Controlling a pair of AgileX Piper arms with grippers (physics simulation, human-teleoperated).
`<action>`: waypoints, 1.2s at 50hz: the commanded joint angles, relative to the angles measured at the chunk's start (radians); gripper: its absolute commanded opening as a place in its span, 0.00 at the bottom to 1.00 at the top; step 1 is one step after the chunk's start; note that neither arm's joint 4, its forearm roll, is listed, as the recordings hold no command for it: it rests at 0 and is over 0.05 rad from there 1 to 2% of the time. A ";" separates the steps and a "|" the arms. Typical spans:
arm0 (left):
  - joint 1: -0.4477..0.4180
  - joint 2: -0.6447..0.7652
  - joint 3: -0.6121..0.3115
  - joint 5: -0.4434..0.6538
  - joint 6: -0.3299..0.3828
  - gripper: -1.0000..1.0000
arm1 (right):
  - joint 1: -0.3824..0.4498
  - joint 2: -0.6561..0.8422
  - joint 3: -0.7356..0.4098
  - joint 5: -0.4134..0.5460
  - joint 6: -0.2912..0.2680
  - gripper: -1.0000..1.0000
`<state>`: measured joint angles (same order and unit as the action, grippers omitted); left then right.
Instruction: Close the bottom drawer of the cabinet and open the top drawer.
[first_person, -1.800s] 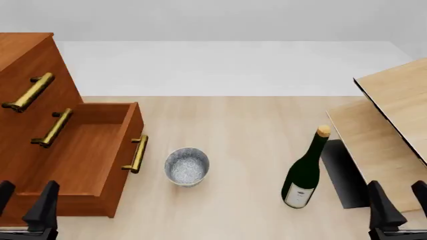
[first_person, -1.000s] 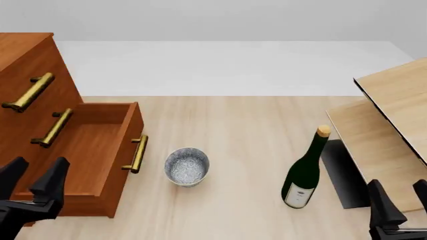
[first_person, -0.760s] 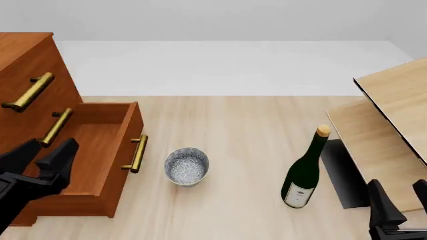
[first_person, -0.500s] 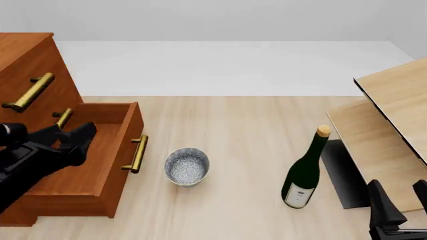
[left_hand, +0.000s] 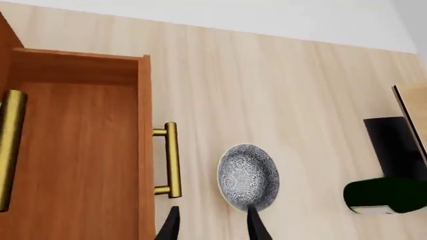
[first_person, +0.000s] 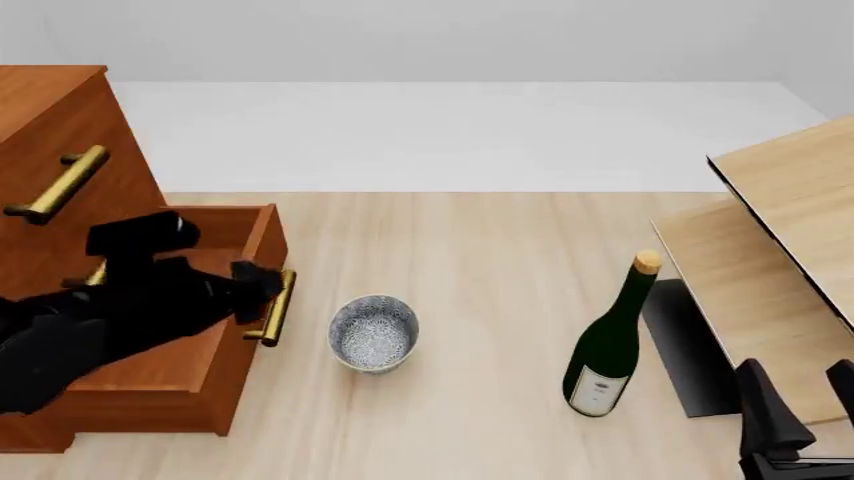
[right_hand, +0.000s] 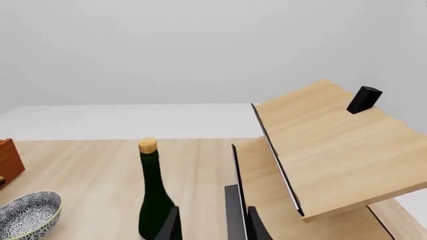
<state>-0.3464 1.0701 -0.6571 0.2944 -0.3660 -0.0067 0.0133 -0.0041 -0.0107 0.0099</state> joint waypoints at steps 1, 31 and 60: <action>-0.092 0.099 -0.023 0.029 -0.093 1.00 | -0.003 0.002 0.000 -0.001 0.003 1.00; -0.098 0.264 0.001 -0.002 -0.115 1.00 | -0.005 0.021 -0.001 -0.019 0.009 1.00; -0.122 0.348 0.062 -0.062 -0.164 1.00 | -0.007 0.014 -0.002 -0.010 0.014 1.00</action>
<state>-0.4780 1.3922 -0.6049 0.2444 -0.5346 -0.0131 0.0327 -0.0060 -0.0265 0.0222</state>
